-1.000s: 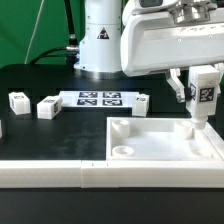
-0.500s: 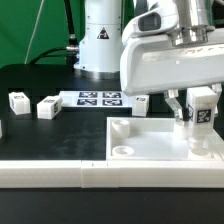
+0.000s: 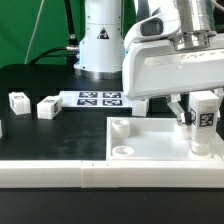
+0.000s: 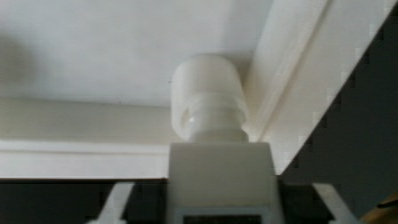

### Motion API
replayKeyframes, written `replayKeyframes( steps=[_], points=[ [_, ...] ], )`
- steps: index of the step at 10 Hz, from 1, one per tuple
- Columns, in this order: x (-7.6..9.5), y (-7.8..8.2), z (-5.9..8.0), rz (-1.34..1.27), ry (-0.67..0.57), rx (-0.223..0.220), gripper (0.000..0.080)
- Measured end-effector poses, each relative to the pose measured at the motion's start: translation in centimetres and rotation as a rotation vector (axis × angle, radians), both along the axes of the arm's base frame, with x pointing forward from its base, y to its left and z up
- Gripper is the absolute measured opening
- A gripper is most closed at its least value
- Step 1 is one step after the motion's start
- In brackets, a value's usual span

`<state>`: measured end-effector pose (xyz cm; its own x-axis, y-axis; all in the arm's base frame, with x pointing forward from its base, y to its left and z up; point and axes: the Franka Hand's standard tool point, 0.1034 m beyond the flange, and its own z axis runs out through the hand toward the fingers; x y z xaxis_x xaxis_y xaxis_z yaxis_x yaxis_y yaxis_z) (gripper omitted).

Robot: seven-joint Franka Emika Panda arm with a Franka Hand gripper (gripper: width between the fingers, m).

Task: Assemble one leg

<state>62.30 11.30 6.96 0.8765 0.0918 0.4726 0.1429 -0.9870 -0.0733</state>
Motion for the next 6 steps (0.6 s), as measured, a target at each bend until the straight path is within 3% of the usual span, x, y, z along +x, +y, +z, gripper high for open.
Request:
replayKeyframes(
  steps=[6],
  points=[
    [-0.1, 0.2, -1.2, -0.004, -0.026, -0.001, 0.0288]
  ],
)
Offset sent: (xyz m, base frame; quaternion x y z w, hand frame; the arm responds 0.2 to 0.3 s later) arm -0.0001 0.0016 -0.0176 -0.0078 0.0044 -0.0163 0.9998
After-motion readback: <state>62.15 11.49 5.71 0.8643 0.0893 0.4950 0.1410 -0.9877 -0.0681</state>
